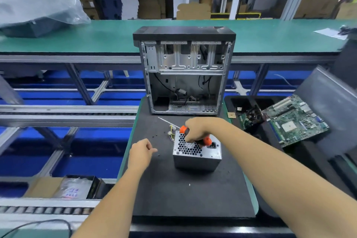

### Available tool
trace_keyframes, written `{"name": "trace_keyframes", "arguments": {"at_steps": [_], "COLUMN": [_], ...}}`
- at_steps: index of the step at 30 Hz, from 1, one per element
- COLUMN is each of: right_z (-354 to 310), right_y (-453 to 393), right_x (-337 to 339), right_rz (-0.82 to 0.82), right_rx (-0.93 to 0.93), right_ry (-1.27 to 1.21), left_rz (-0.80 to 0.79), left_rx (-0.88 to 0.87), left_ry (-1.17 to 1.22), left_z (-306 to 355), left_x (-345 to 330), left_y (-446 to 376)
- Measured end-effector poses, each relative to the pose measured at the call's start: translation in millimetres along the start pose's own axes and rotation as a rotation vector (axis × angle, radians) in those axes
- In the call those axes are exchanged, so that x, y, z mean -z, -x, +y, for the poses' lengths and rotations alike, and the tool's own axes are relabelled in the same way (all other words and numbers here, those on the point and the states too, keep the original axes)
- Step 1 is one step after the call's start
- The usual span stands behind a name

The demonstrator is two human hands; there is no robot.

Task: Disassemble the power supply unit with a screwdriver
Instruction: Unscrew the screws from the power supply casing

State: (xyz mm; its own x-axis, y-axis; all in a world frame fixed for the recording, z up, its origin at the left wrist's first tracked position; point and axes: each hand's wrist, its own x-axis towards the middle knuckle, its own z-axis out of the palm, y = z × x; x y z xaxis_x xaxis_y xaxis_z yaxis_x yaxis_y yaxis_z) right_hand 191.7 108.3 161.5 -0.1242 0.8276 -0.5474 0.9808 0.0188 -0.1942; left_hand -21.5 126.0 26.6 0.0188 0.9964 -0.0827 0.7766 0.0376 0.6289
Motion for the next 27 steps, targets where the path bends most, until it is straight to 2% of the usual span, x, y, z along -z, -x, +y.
{"name": "trace_keyframes", "arguments": {"at_steps": [7, 10, 14, 20, 23, 27], "right_z": [3, 2, -1, -3, -3, -1], "right_y": [-10, -11, -12, -11, -8, 2], "right_x": [2, 4, 5, 7, 8, 15], "right_rz": [-0.09, -0.115, -0.155, -0.2, -0.171, -0.113], "right_rx": [-0.021, -0.036, -0.063, -0.084, -0.067, -0.039], "right_ry": [-0.052, -0.047, -0.045, -0.047, -0.03, -0.076], "left_rz": [-0.133, -0.153, -0.15, -0.19, -0.19, -0.117], "left_rx": [0.064, 0.0, -0.078, -0.096, -0.108, -0.107], "left_ry": [-0.113, -0.265, -0.354, -0.462, -0.446, -0.299], "left_z": [-15, -15, -16, -16, -19, -20], "left_x": [-21, -26, -32, -30, -31, -28], "left_y": [-13, -17, -21, -24, -25, -20]}}
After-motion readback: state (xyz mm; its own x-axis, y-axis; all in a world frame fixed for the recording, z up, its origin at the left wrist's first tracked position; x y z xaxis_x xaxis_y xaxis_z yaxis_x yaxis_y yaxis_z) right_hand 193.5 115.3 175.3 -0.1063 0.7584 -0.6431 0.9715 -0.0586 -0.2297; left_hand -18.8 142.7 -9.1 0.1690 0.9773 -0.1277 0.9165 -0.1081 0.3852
